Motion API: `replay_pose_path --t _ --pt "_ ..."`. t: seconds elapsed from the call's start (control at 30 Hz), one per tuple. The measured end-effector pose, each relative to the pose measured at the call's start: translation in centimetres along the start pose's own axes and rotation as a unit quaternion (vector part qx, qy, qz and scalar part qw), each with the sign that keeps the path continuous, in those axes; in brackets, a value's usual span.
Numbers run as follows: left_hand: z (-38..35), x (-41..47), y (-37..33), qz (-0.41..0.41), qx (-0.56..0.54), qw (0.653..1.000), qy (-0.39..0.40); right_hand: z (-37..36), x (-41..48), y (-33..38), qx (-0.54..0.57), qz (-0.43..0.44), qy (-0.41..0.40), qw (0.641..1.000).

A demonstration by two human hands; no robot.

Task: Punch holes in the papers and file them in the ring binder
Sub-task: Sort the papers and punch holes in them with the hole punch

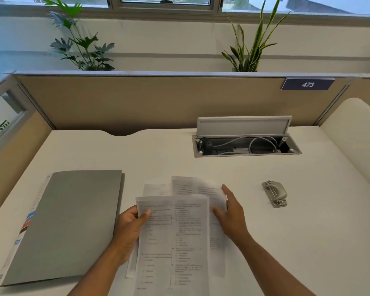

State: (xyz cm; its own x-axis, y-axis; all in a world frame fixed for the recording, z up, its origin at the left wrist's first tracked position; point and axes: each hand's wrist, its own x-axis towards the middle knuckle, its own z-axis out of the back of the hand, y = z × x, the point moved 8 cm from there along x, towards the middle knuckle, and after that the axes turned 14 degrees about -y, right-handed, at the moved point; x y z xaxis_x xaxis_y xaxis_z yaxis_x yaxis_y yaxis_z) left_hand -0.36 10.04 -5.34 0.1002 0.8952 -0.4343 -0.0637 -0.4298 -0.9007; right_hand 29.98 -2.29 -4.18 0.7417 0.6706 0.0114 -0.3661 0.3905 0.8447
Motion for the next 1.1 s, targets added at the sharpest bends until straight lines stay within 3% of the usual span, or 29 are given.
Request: replay_pose_path --t 0.13,0.33,0.57,0.73,0.83,0.93,1.1 --pt "-0.5 0.0 -0.8 -0.009 -0.030 0.999 0.010 -0.1 -1.9 2.1 0.132 -0.041 0.030 0.990" --pt "-0.7 -0.2 -1.9 -0.025 -0.034 0.999 -0.018 -1.0 -4.8 4.6 0.181 -0.071 0.121 0.974" --pt "-1.4 -0.7 -2.5 -0.032 -0.021 0.998 -0.058 -2.1 -8.0 4.4 0.333 -0.184 0.204 0.902" --pt "-2.7 -0.1 -3.6 -0.051 -0.033 0.997 -0.037 -1.0 -7.1 2.1 0.226 -0.118 0.135 0.958" --pt "-1.6 2.2 -3.8 -0.100 0.070 0.988 -0.093 0.6 -5.9 0.4 0.218 -0.130 0.070 0.965" --pt "-0.8 4.4 -3.4 -0.137 0.273 0.943 -0.134 2.1 -4.9 -0.7 0.216 -0.141 0.031 0.966" --pt "-2.2 6.0 -2.9 -0.189 0.471 0.860 -0.055 3.4 -3.7 -2.4 0.207 -0.166 0.002 0.964"
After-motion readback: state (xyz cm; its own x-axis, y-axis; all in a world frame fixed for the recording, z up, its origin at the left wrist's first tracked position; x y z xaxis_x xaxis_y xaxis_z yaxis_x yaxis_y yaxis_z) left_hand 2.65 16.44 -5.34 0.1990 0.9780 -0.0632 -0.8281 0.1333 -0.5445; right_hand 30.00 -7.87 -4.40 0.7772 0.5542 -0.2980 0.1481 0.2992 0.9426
